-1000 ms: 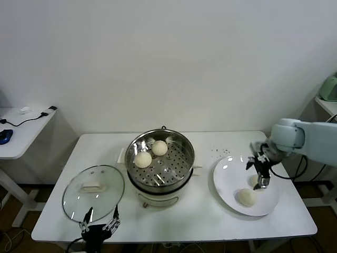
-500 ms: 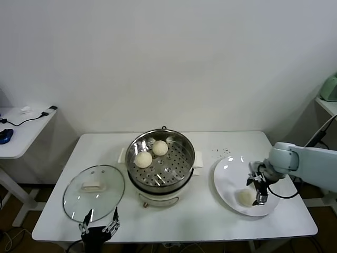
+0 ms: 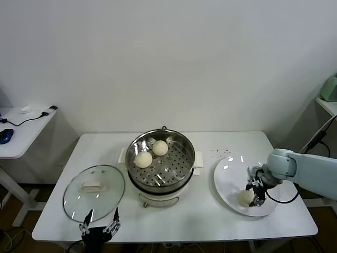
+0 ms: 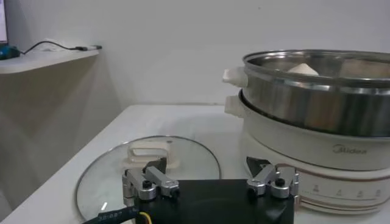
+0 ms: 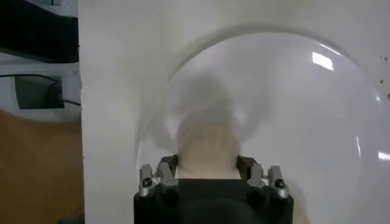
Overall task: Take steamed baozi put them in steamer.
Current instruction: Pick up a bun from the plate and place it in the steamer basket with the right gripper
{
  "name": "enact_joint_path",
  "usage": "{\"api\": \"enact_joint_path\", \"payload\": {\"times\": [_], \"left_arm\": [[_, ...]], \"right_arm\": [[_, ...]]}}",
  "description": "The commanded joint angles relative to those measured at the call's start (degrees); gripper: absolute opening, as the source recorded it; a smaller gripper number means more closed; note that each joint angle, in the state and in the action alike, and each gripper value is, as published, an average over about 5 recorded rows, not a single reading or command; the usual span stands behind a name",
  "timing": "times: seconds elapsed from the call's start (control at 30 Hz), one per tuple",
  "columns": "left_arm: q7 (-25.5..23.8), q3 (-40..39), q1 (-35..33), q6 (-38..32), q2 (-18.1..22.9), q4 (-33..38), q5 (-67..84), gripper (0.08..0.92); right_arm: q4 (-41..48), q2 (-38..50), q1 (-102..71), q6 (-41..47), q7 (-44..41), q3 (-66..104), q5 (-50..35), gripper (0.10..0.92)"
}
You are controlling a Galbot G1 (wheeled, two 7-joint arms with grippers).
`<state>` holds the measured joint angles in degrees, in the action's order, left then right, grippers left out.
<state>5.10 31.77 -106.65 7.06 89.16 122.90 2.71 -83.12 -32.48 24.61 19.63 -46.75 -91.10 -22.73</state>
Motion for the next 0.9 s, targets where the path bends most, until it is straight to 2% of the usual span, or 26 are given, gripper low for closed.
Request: {"api": "enact_joint_path", "payload": {"times": [0.03, 0.17, 0.3, 0.57, 0.77, 0.9], "left_arm": [[0.01, -0.13, -0.22, 0.04, -0.09, 0.47, -0.12, 0.823], [0.0, -0.46, -0.13, 0.07, -0.2, 0.55, -0.34, 0.823], [-0.05, -0.89, 0.19, 0.14, -0.42, 0.32, -0.46, 0.823], [-0.07, -1.24, 0.3, 0.15, -0.94, 0.08, -0.48, 0.823], [-0.02, -0.92, 0.25, -0.06, -1.13, 0.19, -0.45, 0.823], [0.09, -0.83, 0.08, -0.44, -1.11, 0.09, -0.45, 0.823]], "right_arm": [[0.56, -3.69, 18.54, -3.54, -5.21, -7.1, -2.67, 0.63], [3.36, -12.02, 29.54, -7.52, -9.34, -9.86, -6.97, 0.628], [4.38, -20.95, 35.79, -13.95, -12.0, -6.79, -7.78, 0.631], [-2.34, -38.84, 36.79, -29.88, -14.5, 1.72, -7.57, 0.633], [-5.12, -46.22, 30.2, -38.37, -13.57, -0.33, -0.36, 0.632], [-1.91, -48.22, 24.91, -43.79, -12.2, -1.72, 8.49, 0.629]]}}
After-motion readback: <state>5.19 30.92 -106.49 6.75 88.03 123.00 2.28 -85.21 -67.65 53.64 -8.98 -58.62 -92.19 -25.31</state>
